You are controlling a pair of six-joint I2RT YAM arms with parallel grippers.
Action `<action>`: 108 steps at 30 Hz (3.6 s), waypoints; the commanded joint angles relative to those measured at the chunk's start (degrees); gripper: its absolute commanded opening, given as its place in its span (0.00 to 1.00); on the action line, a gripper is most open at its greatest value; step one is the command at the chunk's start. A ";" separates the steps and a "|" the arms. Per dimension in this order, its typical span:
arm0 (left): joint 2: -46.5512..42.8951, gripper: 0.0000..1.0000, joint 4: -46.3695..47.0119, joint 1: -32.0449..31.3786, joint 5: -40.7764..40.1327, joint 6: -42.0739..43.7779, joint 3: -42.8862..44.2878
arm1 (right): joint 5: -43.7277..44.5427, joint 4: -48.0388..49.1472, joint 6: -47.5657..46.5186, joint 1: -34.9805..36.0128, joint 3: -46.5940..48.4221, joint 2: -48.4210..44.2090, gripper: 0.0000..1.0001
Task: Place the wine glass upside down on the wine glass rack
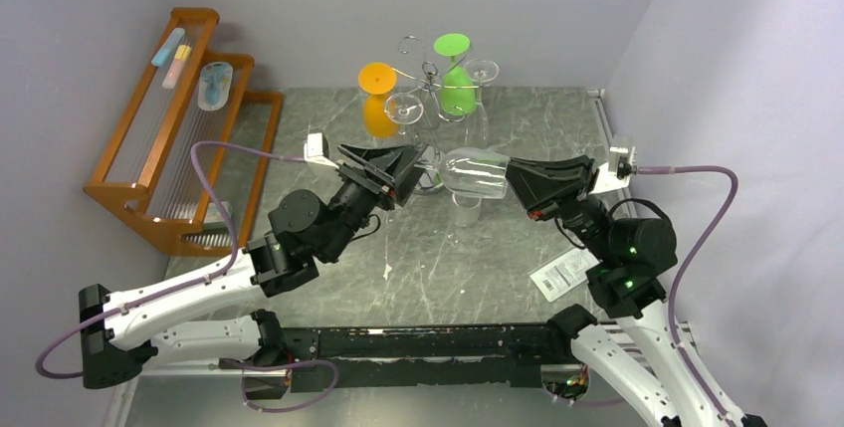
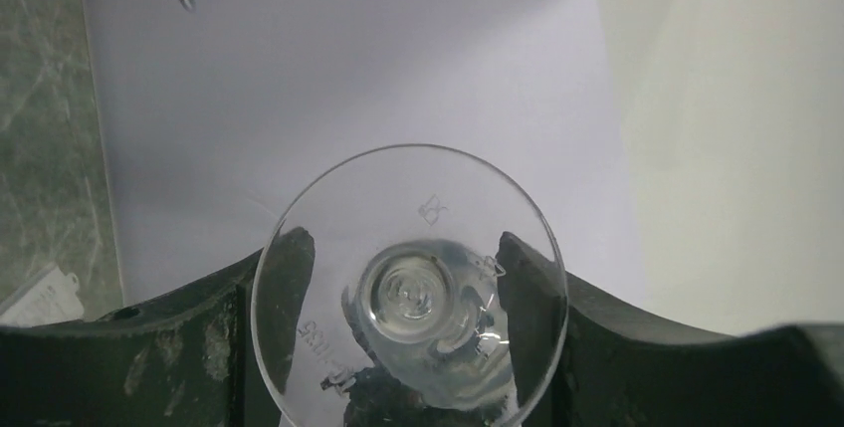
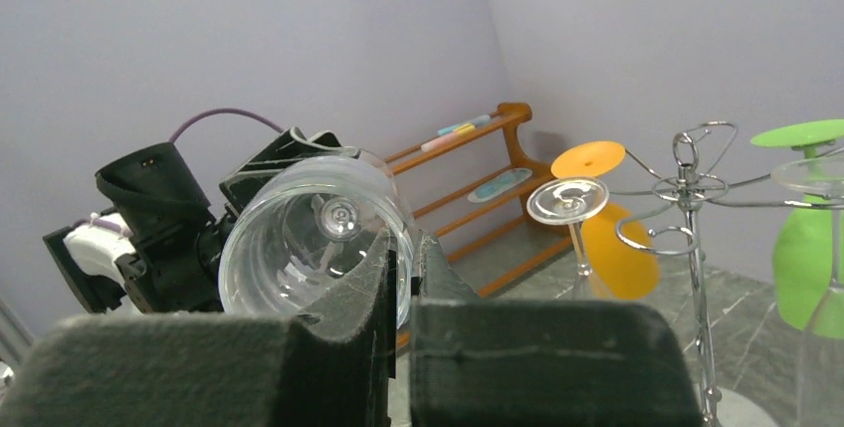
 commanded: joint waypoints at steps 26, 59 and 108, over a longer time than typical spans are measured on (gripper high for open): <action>0.71 0.23 9.39 -0.60 -16.34 5.12 0.22 | -4.86 13.06 1.54 0.25 -9.59 -0.77 0.00; -3.93 0.05 12.55 -0.60 6.02 59.53 0.84 | -8.05 -29.78 -10.14 0.25 5.31 -3.76 0.74; 2.28 0.05 9.94 -0.60 34.39 63.09 4.96 | -36.44 0.39 -2.96 3.89 -1.59 13.37 0.08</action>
